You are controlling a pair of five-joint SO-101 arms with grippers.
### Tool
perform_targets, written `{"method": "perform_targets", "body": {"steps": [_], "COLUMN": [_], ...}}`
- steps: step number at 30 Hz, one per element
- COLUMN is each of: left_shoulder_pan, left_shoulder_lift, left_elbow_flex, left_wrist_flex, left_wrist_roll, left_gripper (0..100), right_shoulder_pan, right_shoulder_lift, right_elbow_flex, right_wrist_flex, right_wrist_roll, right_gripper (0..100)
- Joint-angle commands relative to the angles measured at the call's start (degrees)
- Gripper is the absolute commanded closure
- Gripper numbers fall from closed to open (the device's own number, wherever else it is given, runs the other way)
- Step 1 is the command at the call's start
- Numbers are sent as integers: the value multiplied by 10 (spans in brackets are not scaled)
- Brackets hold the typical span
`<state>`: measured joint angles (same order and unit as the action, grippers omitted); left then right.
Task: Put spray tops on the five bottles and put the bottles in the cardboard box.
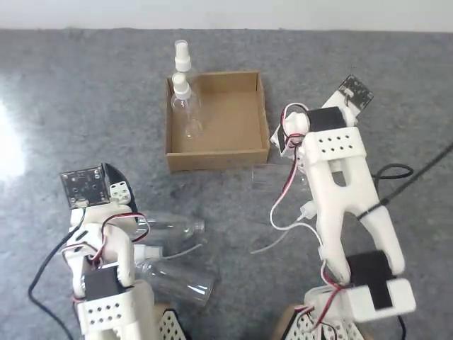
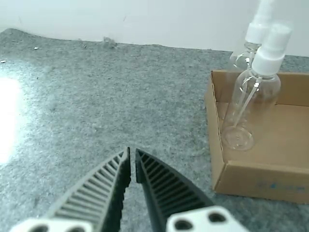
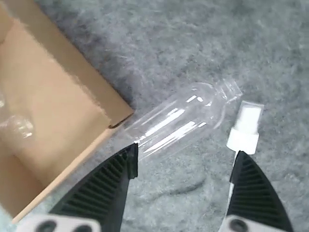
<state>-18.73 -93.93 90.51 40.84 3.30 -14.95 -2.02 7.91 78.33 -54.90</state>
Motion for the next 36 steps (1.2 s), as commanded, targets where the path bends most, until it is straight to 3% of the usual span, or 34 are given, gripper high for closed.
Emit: {"method": "perform_targets", "body": {"steps": [1, 24, 36], "left_shoulder_pan": [-2, -3, -3], "left_shoulder_lift": [-7, -7, -7], "left_elbow_flex": [-5, -5, -5], "left_wrist_flex": [-16, -15, -14], "left_wrist_roll": [-4, -4, -4], "left_gripper": [987, 987, 987], "right_shoulder_pan": [4, 8, 43], "right_shoulder_lift": [14, 145, 262], "right_elbow_flex": [-37, -45, -135], "right_wrist_flex": [-11, -73, -65], "right_wrist_roll": [-15, -32, -30], "right_gripper": [724, 727, 728]}}
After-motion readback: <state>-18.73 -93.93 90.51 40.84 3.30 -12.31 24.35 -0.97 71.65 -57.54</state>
